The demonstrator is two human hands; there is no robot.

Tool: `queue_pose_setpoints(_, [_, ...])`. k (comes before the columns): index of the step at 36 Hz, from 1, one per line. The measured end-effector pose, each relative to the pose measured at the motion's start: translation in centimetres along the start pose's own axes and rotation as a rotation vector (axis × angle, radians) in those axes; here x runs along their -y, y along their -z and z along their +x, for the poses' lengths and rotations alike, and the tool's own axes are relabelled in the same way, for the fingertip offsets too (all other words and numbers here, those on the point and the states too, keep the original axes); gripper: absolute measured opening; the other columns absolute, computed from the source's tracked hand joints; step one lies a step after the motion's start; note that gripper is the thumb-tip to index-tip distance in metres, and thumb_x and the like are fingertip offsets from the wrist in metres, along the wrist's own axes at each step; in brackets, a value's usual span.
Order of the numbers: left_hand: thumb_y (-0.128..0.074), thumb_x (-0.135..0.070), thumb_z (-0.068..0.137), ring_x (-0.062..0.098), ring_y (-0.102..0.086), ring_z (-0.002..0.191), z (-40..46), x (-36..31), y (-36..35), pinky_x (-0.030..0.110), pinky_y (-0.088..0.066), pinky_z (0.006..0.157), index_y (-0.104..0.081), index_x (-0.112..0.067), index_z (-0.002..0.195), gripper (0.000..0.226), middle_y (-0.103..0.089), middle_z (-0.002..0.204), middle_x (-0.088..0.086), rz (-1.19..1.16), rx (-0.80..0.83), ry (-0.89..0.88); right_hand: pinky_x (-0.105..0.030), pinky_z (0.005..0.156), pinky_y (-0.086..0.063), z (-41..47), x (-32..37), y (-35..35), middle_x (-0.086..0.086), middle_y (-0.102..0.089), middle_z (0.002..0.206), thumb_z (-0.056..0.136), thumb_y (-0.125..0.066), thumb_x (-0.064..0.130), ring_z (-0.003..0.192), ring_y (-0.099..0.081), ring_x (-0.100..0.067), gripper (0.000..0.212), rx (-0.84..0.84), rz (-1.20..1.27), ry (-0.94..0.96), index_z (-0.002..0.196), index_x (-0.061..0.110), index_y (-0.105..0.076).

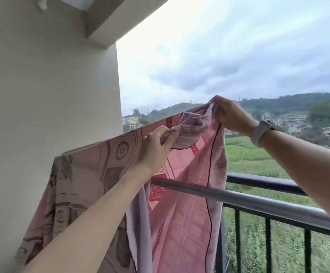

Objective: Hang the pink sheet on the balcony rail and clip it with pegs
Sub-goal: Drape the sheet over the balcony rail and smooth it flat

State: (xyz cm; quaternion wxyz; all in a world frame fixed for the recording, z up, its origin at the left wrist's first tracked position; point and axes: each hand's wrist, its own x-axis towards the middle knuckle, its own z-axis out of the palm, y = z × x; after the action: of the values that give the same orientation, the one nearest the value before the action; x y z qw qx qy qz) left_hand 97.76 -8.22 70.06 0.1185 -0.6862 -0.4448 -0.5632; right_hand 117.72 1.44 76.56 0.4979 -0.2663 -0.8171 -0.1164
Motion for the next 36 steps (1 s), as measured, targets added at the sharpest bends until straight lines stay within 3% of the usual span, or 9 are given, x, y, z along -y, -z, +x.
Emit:
queue_pose_setpoints(3, [-0.050,-0.031,0.092,0.007,-0.053,0.060,-2.4,-1.0,0.1,0.015,-0.037,0.048,-0.058,-0.016,0.085,0.018,-0.059,0.071,-0.007,0.055,-0.030,0.047,-0.006,0.062,-0.045,-3.4,0.8,1.3,-0.002,-0.058,0.082,0.090,-0.040,-0.009,0.064,-0.056,-0.007,0.024,0.167,-0.018,-0.043,0.099,-0.003,-0.062])
queue_pose_setpoints(6, [-0.049,-0.033,0.092,0.016,-0.058,0.071,-5.1,-1.7,0.7,0.026,-0.044,0.060,-0.060,-0.013,0.095,0.023,-0.062,0.080,-0.001,0.024,-0.088,0.156,-0.010,0.071,-0.044,-7.0,1.0,1.6,-0.003,-0.065,0.088,0.089,-0.045,-0.008,0.083,-0.061,-0.020,0.025,0.283,0.004,-0.162,0.105,-0.003,-0.063])
queue_pose_setpoints(8, [-0.048,-0.038,0.091,0.022,-0.061,0.080,-7.1,-1.9,1.2,0.034,-0.047,0.068,-0.061,-0.016,0.096,0.026,-0.064,0.083,0.001,0.021,-0.088,0.213,-0.011,0.083,-0.042,-9.3,1.8,1.8,-0.011,-0.064,0.113,0.087,-0.046,-0.011,0.105,-0.059,-0.020,0.038,0.369,0.050,-0.225,0.120,0.005,-0.057])
queue_pose_setpoints(13, [-0.049,-0.038,0.092,0.027,-0.061,0.082,-11.1,-3.1,1.4,0.033,-0.044,0.066,-0.061,-0.014,0.088,0.027,-0.062,0.076,0.000,0.084,0.020,0.318,-0.030,0.102,-0.041,-14.5,6.6,1.5,-0.008,-0.054,0.131,0.091,-0.050,0.004,0.119,-0.052,-0.020,0.049,0.689,0.201,-0.212,0.136,0.020,-0.040])
queue_pose_setpoints(19, [-0.052,-0.039,0.090,0.023,-0.061,0.073,-13.1,-7.0,1.3,0.034,-0.046,0.062,-0.063,-0.013,0.085,0.029,-0.063,0.070,-0.001,0.050,0.043,0.343,-0.035,0.082,-0.049,-16.2,7.9,2.6,-0.002,-0.063,0.115,0.090,-0.055,0.028,0.101,-0.058,-0.019,0.035,0.549,-0.061,-0.091,0.125,0.028,-0.054])
queue_pose_setpoints(23, [-0.054,-0.032,0.091,0.031,-0.061,0.069,-14.1,-10.6,1.0,0.036,-0.045,0.059,-0.063,-0.007,0.080,0.028,-0.065,0.069,0.012,0.021,0.026,0.320,-0.036,0.074,-0.052,-17.3,8.0,5.4,-0.003,-0.064,0.098,0.093,-0.049,0.030,0.089,-0.062,-0.022,0.025,0.463,-0.257,0.031,0.099,0.013,-0.066])
queue_pose_setpoints(26, [-0.055,-0.033,0.090,0.030,-0.065,0.072,-14.6,-13.6,0.0,0.041,-0.050,0.065,-0.064,-0.009,0.091,0.026,-0.066,0.076,0.009,-0.043,0.018,0.319,-0.038,0.073,-0.052,-18.3,7.4,9.1,-0.003,-0.063,0.098,0.094,-0.049,0.026,0.083,-0.061,-0.021,0.024,0.412,-0.260,0.062,0.099,0.010,-0.065])
queue_pose_setpoints(32, [-0.055,-0.033,0.090,0.020,-0.062,0.071,-14.7,-22.1,-5.9,0.026,-0.049,0.063,-0.064,-0.008,0.094,0.027,-0.066,0.079,0.003,-0.112,0.021,0.276,-0.043,0.069,-0.053,-22.1,3.5,18.8,-0.009,-0.065,0.096,0.095,-0.043,0.008,0.076,-0.061,-0.024,0.022,0.316,-0.259,0.013,0.096,0.004,-0.065])
queue_pose_setpoints(36, [-0.055,-0.027,0.090,0.010,-0.057,0.060,-15.0,-29.7,-10.6,0.010,-0.035,0.046,-0.063,-0.003,0.106,0.030,-0.062,0.077,0.001,-0.165,0.001,0.234,-0.046,0.068,-0.052,-25.0,0.4,26.2,-0.012,-0.066,0.094,0.092,-0.044,0.003,0.077,-0.062,-0.031,0.021,0.222,-0.284,-0.030,0.094,0.002,-0.065])
